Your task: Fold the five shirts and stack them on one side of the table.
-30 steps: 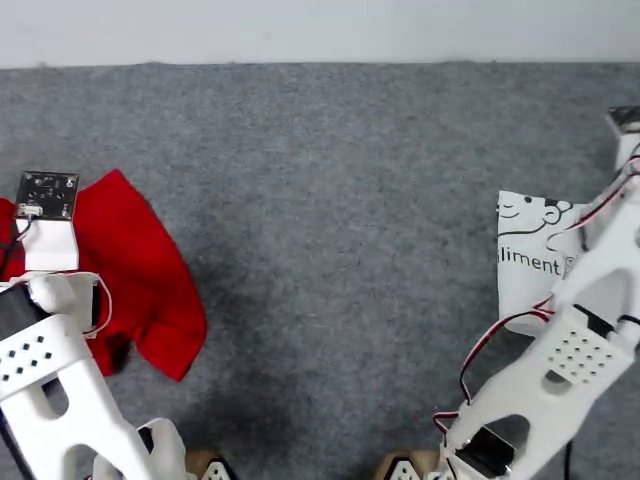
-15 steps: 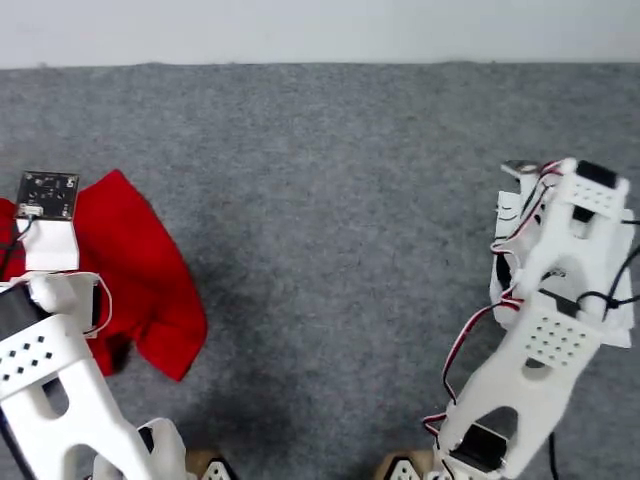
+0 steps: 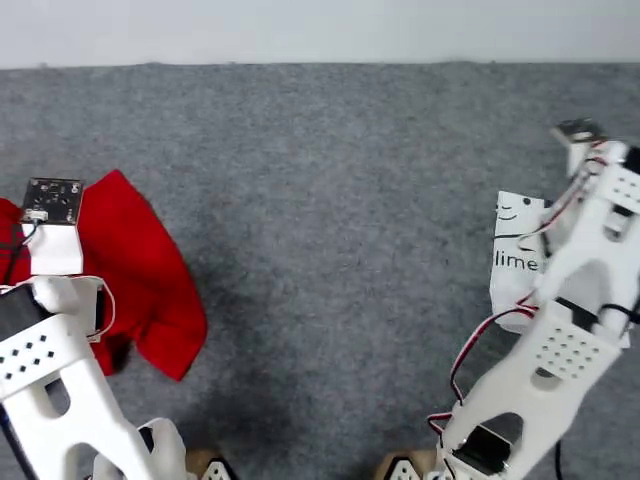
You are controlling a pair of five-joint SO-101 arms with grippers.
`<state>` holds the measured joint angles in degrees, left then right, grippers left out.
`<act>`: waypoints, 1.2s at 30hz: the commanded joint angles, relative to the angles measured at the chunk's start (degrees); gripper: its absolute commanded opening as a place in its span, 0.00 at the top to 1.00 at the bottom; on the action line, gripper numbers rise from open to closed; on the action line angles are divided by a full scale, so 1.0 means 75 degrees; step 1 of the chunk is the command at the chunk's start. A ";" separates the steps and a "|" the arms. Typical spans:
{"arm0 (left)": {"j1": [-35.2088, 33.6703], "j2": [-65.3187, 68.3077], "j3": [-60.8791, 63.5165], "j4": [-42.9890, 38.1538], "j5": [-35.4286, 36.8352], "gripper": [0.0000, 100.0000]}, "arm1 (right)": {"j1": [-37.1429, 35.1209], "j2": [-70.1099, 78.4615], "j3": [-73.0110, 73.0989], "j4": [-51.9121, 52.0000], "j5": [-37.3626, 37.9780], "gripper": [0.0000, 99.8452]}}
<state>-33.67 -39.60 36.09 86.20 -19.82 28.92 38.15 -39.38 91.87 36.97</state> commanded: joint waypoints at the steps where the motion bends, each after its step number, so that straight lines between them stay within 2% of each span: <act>1: 0.0059 -0.0188 -0.0100 -0.0164 -0.0070 0.98 | 0.0568 -0.0264 -0.0399 -0.0838 0.0012 0.99; 6: 0.0059 -0.0188 -0.0100 -0.0152 -0.0070 0.98 | 0.1213 0.0744 -0.0422 -0.1729 0.0012 0.99; 11: 0.0059 -0.0188 -0.0041 -0.0117 -0.0070 0.98 | 0.1401 0.1600 -0.0445 -0.2104 0.0012 0.99; 19: 0.0059 -0.0199 -0.0100 -0.0117 -0.0070 0.98 | 0.1002 0.0580 -0.1184 -0.0135 -0.0059 0.99; 25: 0.0059 -0.0199 -0.0053 -0.0105 -0.0070 0.98 | 0.0205 -0.0205 -0.1254 0.1412 -0.0070 0.99; 31: 0.0070 -0.0199 -0.0088 -0.0105 -0.0082 0.98 | -0.0076 -0.0990 -0.0586 0.1483 -0.0856 0.99; 36: 0.0070 -0.0199 -0.0100 0.0059 -0.0094 0.91 | -0.0381 -0.2702 0.1594 0.1483 -0.1078 0.99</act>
<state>-33.67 -39.60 36.09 86.20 -19.82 28.22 28.04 -35.34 100.48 29.85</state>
